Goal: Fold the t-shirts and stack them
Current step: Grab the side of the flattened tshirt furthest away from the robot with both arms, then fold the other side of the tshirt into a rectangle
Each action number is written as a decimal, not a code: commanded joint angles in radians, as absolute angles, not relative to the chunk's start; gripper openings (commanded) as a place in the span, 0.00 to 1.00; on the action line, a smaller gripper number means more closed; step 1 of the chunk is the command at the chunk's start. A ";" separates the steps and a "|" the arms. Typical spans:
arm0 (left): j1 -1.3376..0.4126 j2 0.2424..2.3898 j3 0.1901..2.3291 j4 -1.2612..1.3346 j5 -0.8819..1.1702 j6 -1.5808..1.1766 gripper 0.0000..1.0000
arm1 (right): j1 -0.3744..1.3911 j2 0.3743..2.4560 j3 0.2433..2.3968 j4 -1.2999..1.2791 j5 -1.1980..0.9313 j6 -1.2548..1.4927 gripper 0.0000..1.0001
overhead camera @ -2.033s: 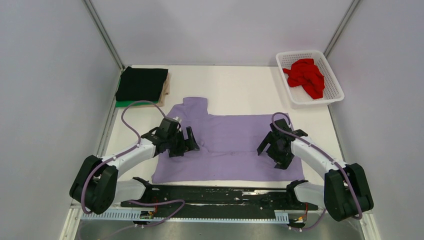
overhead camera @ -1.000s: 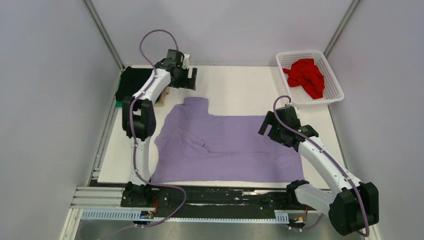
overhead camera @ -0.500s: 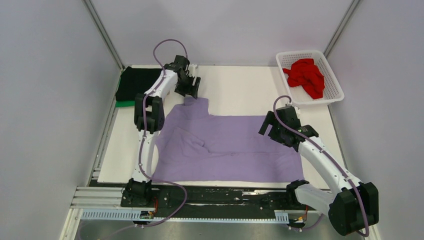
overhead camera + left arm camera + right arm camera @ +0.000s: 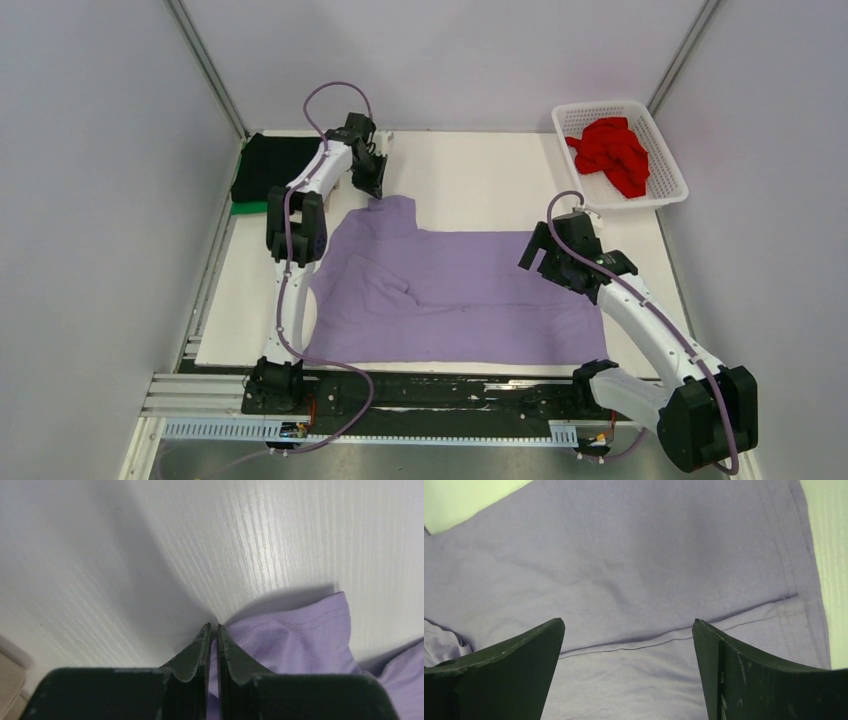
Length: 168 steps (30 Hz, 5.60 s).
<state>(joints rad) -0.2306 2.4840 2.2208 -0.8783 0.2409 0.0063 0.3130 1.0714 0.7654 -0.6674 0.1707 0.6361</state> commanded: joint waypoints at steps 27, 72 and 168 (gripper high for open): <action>-0.223 2.382 2.154 -0.944 0.105 -0.105 0.53 | 0.311 1.043 0.750 -0.624 0.199 0.612 1.00; -0.250 2.119 1.867 -0.567 0.123 -0.079 0.00 | 0.308 1.184 0.844 -0.593 0.404 0.618 1.00; -0.531 1.068 0.959 -0.535 0.351 0.108 0.00 | 0.232 1.377 1.019 -0.937 0.470 0.668 0.01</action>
<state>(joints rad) -0.5220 1.1603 1.0031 -0.5915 0.3683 0.1230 0.2298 1.4143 1.0298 -0.9138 0.4389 0.7044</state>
